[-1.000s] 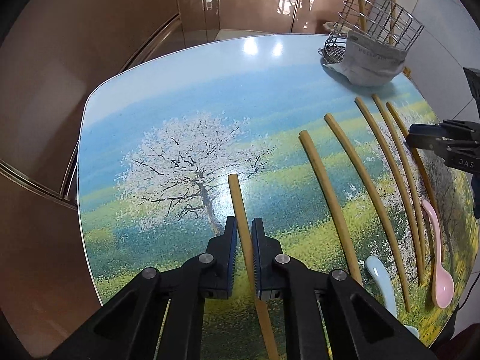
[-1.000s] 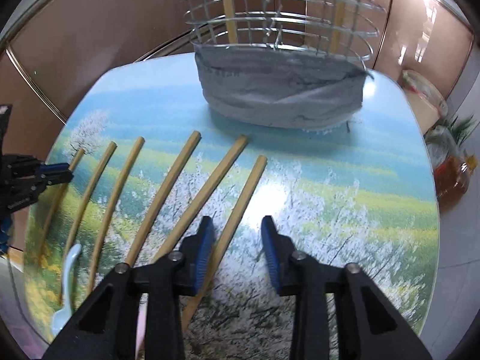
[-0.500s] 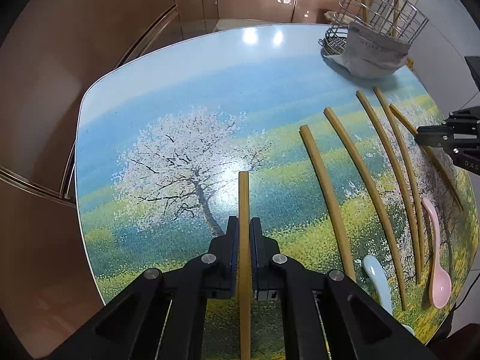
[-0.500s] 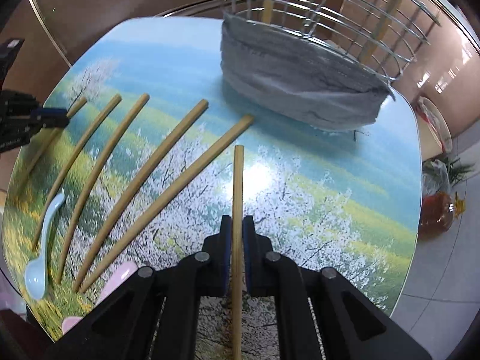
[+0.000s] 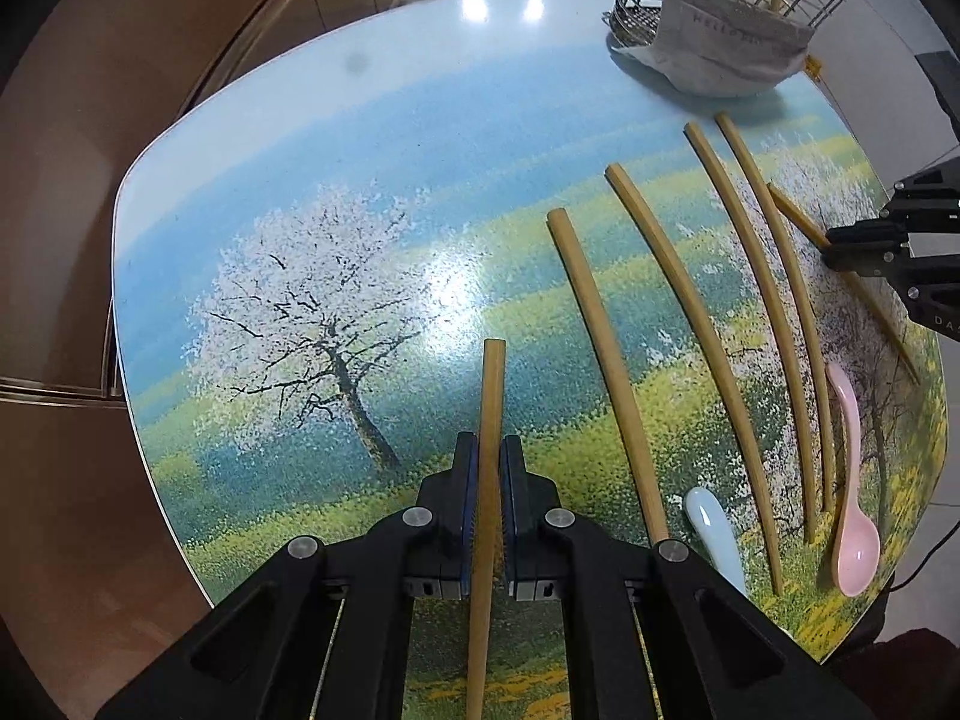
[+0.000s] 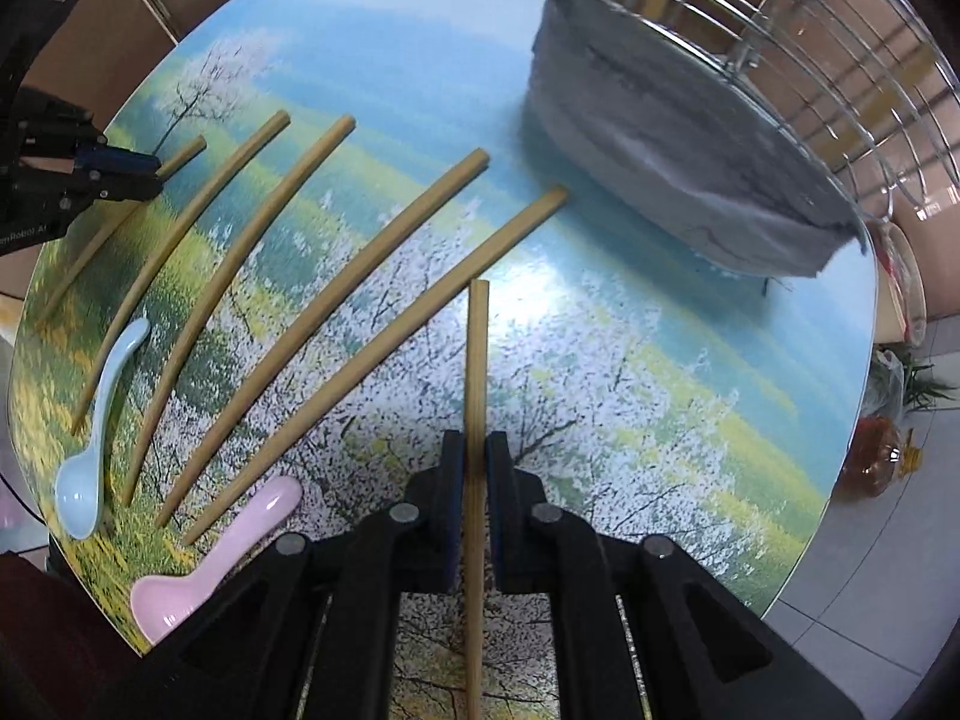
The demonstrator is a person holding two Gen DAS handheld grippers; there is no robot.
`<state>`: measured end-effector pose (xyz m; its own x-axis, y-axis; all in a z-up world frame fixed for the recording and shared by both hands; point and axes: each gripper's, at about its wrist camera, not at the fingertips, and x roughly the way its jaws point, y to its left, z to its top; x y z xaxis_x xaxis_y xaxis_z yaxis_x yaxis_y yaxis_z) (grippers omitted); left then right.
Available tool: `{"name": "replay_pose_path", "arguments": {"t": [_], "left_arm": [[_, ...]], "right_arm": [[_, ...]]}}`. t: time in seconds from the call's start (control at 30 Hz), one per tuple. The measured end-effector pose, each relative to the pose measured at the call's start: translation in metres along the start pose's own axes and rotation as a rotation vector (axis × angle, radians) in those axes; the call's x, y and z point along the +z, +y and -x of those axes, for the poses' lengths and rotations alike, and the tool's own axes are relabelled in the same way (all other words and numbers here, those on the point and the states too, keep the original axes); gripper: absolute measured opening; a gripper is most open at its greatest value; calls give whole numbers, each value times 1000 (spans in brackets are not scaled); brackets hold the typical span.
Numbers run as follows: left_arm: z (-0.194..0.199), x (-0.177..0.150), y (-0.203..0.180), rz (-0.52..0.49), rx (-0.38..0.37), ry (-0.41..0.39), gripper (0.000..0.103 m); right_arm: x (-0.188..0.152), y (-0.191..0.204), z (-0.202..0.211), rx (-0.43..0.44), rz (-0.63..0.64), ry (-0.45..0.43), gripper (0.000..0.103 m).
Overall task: Organize utensils
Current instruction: 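Lift both held chopsticks and carry them above the wire holder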
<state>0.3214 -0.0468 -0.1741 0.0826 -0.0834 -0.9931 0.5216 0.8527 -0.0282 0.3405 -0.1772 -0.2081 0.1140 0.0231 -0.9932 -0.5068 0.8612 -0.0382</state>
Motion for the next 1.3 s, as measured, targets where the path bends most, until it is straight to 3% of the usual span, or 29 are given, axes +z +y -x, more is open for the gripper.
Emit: {"name": "replay_pose_path", "arguments": {"t": [0.23,0.47,0.7,0.97,1.3], "left_arm": [[-2,13,-1,-12,-3,15,7],[0,12,-7,31,-15,-66,6],[17,-22,-3,101,-20,-175,6],[61,-71,-6,142,-22,-291,6],[118,-119,-6,201,-20,-436,6]], "right_arm": [[8,8,1,6,37,15,7],[3,1,1,19,24,-62,6],[-37,13,16,54,-13,-222,6],[-95,30,56,52,-67,-374,6],[-149,30,134,17,-110,-545,6]]}}
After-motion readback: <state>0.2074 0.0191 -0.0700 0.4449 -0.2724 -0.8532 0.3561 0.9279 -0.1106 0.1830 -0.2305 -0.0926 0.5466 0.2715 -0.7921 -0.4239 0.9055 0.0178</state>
